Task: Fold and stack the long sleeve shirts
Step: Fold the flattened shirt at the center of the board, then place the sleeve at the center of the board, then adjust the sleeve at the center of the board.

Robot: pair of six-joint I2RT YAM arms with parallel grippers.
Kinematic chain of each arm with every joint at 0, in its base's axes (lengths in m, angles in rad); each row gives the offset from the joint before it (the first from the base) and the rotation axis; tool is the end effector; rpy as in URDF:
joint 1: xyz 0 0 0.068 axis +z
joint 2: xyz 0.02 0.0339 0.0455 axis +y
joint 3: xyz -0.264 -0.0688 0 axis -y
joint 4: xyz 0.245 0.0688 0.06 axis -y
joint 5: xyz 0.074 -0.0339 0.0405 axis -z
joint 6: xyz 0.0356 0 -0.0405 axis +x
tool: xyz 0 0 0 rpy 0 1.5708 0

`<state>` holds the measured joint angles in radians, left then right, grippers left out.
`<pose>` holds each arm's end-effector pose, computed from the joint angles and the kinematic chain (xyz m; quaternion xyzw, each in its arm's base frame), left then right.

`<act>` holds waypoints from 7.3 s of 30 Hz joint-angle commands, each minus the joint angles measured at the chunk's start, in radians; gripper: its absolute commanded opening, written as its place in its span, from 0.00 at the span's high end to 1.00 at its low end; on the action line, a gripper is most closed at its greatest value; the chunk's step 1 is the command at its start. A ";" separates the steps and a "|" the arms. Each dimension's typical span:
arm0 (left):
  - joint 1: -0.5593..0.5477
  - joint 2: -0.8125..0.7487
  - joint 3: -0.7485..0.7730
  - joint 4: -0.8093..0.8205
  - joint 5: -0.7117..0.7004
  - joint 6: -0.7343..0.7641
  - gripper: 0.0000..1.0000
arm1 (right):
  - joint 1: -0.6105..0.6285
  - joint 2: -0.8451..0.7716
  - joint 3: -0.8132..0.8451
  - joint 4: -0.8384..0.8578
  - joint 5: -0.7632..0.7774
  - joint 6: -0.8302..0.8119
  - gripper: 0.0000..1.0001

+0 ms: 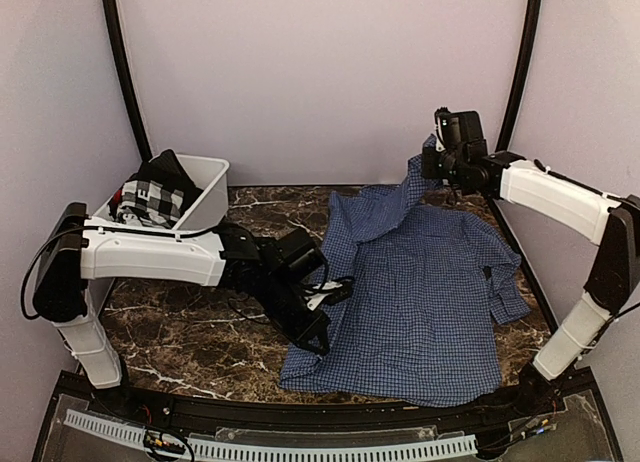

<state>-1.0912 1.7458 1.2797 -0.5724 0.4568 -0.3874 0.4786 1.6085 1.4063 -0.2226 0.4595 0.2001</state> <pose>0.1547 -0.3316 0.2257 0.3798 0.8616 -0.3340 0.0421 0.3432 0.1603 0.3432 0.0087 0.8274 -0.0047 0.5615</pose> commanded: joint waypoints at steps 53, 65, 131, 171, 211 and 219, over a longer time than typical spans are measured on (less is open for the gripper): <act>0.059 0.157 0.084 0.120 0.114 -0.007 0.59 | -0.015 -0.280 -0.362 0.129 -0.326 0.045 1.00; 0.177 0.095 0.088 0.107 0.078 -0.026 0.57 | 0.017 -0.506 -0.525 0.080 -0.263 0.143 1.00; 0.393 0.218 0.198 0.352 -0.009 -0.146 0.59 | 0.287 -0.013 -0.373 -0.026 -0.628 -0.078 1.00; 0.277 0.154 0.010 0.261 -0.043 -0.054 0.50 | 0.422 -0.068 -0.396 -0.119 -0.486 0.229 0.70; 0.207 0.210 0.101 0.233 -0.247 -0.014 0.66 | 0.469 -0.046 -0.433 -0.072 -0.361 0.431 0.68; 0.196 0.203 0.134 0.213 -0.240 0.019 0.94 | 0.475 0.018 -0.381 -0.094 -0.393 0.377 0.98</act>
<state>-0.8845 1.9614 1.3815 -0.3397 0.2161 -0.3988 0.9398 1.6062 0.9771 -0.3290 0.0818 0.6113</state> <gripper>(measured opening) 0.095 0.064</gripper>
